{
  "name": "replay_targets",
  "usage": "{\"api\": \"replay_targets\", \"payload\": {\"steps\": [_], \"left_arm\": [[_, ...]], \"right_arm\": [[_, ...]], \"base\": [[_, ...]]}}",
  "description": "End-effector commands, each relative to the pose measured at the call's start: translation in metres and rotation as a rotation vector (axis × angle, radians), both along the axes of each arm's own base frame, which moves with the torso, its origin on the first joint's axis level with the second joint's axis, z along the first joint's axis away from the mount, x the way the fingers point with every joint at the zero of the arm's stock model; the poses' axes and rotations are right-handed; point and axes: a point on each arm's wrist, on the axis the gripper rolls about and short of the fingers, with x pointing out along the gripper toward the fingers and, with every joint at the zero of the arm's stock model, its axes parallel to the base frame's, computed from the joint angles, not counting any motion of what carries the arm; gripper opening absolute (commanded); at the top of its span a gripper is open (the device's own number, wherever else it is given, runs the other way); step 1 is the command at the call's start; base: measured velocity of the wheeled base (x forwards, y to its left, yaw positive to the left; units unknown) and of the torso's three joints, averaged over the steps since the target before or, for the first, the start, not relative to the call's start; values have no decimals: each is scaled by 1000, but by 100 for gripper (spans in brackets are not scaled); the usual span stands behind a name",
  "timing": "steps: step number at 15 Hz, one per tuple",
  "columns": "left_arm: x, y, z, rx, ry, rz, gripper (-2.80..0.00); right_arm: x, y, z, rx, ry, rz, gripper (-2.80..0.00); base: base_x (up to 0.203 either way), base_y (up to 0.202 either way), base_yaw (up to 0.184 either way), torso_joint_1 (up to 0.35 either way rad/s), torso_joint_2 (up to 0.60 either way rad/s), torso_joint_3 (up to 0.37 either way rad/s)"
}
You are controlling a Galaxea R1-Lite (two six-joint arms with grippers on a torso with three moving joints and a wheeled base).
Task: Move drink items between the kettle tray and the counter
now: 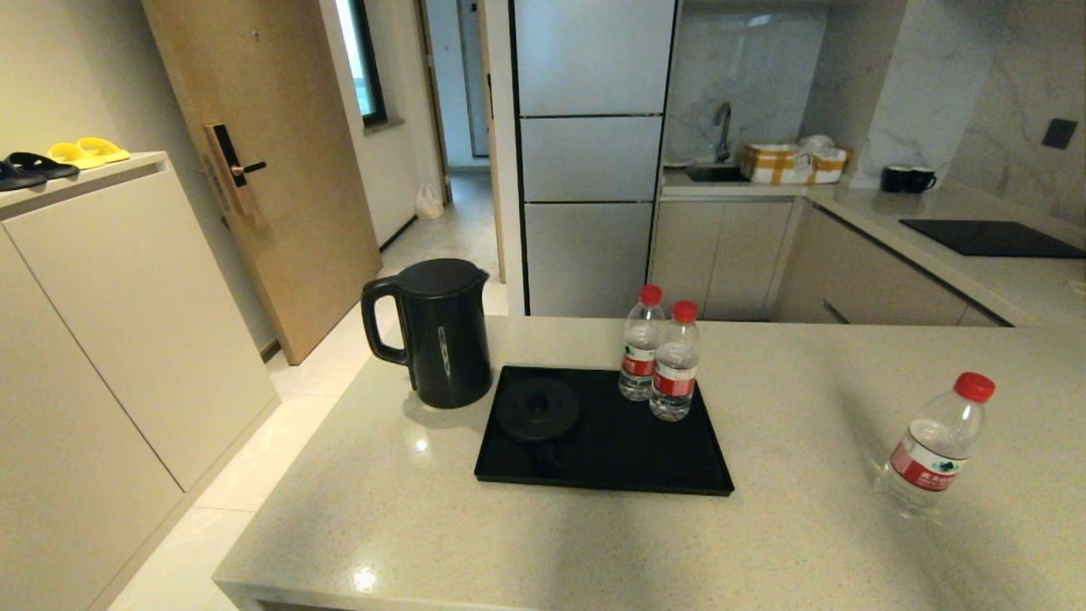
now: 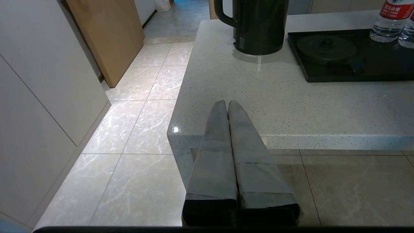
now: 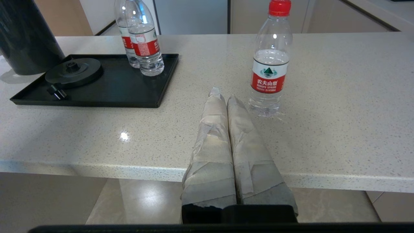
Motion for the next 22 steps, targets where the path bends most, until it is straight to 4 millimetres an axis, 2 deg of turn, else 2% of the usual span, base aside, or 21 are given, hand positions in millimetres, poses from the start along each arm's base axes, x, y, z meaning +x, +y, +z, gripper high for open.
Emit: {"api": "replay_targets", "payload": {"steps": [1, 22], "left_arm": [[0, 0, 0, 0, 2, 0, -280], [0, 0, 0, 0, 2, 0, -280]], "right_arm": [[0, 0, 0, 0, 2, 0, -280], [0, 0, 0, 3, 0, 1, -280]], "base": [[0, 0, 0, 0, 0, 0], [0, 0, 0, 0, 0, 0]]}}
